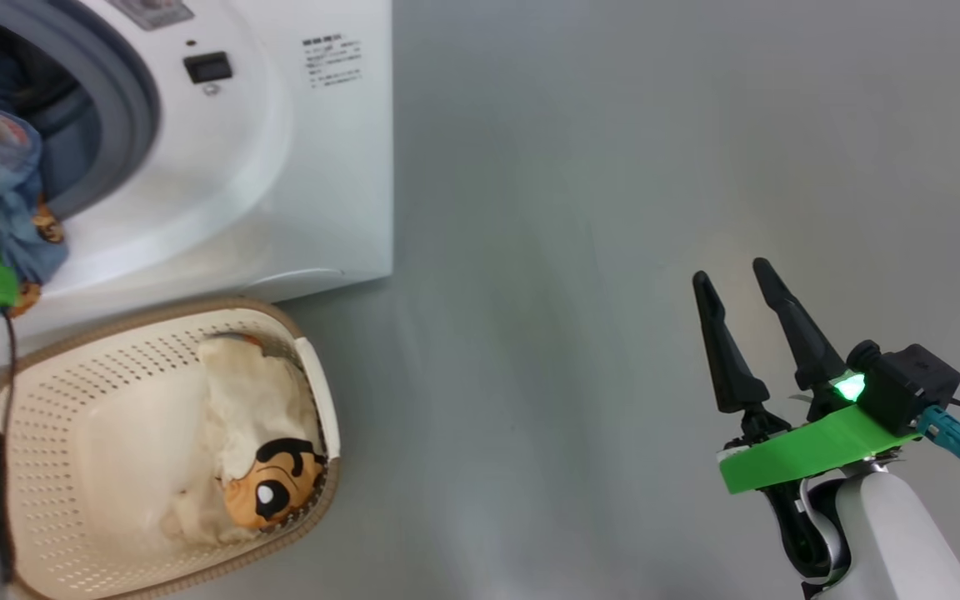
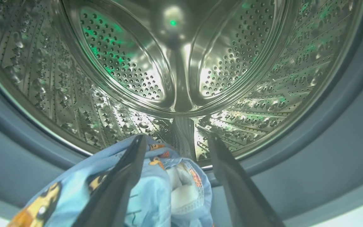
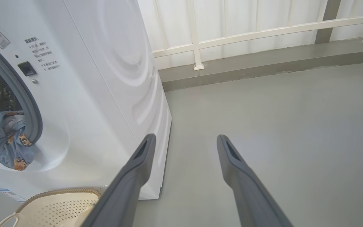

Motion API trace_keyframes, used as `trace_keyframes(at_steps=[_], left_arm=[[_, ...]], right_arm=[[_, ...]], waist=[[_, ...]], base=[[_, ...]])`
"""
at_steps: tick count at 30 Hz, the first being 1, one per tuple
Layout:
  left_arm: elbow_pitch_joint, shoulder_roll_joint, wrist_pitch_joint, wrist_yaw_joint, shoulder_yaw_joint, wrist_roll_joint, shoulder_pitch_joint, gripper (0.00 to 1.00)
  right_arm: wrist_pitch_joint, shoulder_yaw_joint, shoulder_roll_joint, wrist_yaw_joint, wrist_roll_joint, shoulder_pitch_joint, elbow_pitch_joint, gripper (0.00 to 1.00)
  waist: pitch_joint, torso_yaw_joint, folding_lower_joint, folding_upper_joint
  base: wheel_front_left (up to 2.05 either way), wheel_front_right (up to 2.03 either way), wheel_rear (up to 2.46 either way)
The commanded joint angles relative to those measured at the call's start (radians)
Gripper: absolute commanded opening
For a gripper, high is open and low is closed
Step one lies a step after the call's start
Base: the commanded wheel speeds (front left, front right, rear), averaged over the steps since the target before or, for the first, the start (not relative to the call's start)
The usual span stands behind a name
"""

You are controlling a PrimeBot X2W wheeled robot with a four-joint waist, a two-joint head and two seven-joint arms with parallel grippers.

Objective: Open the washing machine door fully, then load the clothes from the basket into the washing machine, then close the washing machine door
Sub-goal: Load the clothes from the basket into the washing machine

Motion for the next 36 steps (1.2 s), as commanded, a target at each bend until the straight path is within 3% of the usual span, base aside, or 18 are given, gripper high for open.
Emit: trace_keyframes(at_steps=[1, 13, 36], left_arm=[[-0.039, 0.039, -0.006, -0.001, 0.022, 0.004, 0.035, 1.0], [-0.201, -0.049, -0.006, -0.001, 0.046, 0.029, 0.305, 1.0], [-0.445, -0.139, -0.006, -0.002, 0.034, 0.038, 0.724, 1.0]], right_arm=[[-0.005, 0.015, -0.009, 0.002, -0.001, 0.023, -0.02, 1.0], [-0.005, -0.002, -0.048, 0.002, 0.003, 0.085, -0.008, 1.0], [-0.005, -0.032, -0.104, 0.002, 0.019, 0.23, 0.005, 1.0]], waist=[[-0.027, 0.023, 0.0, -0.0001], [-0.129, 0.08, 0.0, -0.0001], [-0.303, 0.132, 0.0, -0.0001]], base=[[0.0, 0.0, 0.0], [0.0, 0.0, 0.0], [0.0, 0.0, 0.0]])
